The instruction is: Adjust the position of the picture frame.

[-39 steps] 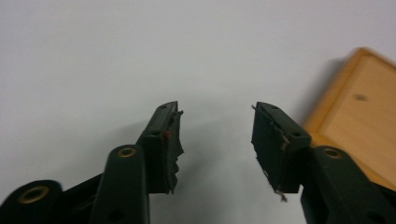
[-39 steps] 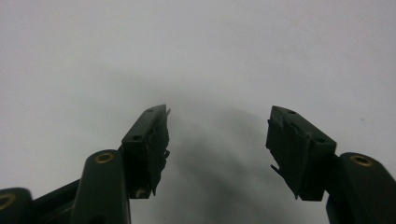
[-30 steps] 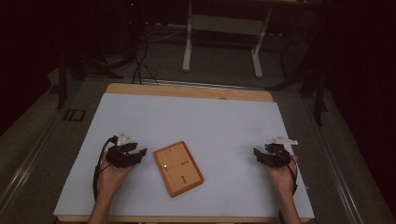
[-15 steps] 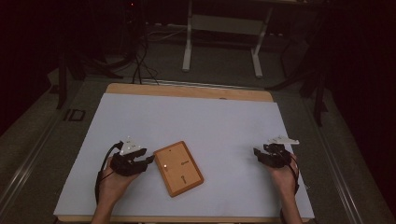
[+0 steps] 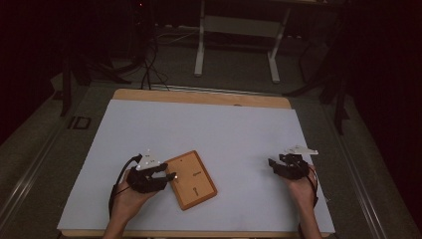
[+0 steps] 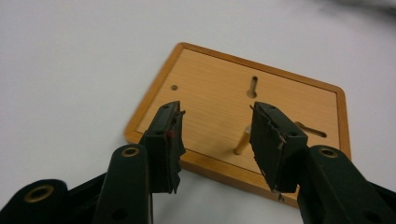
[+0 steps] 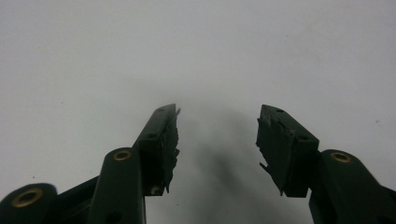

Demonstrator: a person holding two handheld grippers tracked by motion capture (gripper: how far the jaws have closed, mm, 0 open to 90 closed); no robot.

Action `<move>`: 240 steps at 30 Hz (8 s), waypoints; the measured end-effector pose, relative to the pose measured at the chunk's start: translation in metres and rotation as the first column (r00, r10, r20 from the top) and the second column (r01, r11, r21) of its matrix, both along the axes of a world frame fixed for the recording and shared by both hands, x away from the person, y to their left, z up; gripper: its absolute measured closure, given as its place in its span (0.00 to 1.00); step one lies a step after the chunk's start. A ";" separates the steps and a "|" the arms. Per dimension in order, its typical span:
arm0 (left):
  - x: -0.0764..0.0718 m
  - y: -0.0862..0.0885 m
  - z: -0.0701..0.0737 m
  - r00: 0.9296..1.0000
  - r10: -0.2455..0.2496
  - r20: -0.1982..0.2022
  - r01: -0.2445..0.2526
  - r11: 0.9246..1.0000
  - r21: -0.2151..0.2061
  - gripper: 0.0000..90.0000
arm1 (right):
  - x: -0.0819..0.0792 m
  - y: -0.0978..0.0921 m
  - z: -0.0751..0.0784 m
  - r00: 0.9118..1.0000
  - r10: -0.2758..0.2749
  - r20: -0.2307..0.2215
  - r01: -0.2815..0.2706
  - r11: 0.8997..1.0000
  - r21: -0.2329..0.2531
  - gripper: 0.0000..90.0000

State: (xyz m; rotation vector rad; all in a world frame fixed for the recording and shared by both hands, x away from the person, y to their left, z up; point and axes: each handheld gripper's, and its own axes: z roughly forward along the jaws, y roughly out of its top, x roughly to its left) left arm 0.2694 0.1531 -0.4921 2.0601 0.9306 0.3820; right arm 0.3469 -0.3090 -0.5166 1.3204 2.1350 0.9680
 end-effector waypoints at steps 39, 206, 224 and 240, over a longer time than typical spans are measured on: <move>-0.007 -0.037 -0.037 0.995 0.100 0.002 -0.100 0.995 0.014 0.92 | -0.001 -0.001 -0.001 1.000 0.015 0.006 -0.015 1.000 0.016 0.52; 0.102 -0.110 -0.030 0.979 -0.197 -0.050 0.196 0.980 -0.023 0.94 | -0.030 0.089 -0.017 0.888 0.454 -0.074 -0.450 0.891 0.057 0.93; 0.097 -0.106 -0.029 0.982 -0.182 -0.053 0.181 0.983 -0.007 0.94 | -0.028 0.092 -0.021 0.889 0.451 -0.081 -0.449 0.893 0.033 0.88; 0.080 -0.087 -0.019 0.985 -0.173 -0.024 0.172 0.984 -0.035 0.64 | -0.026 0.087 -0.023 0.901 0.428 -0.076 -0.423 0.903 0.070 0.74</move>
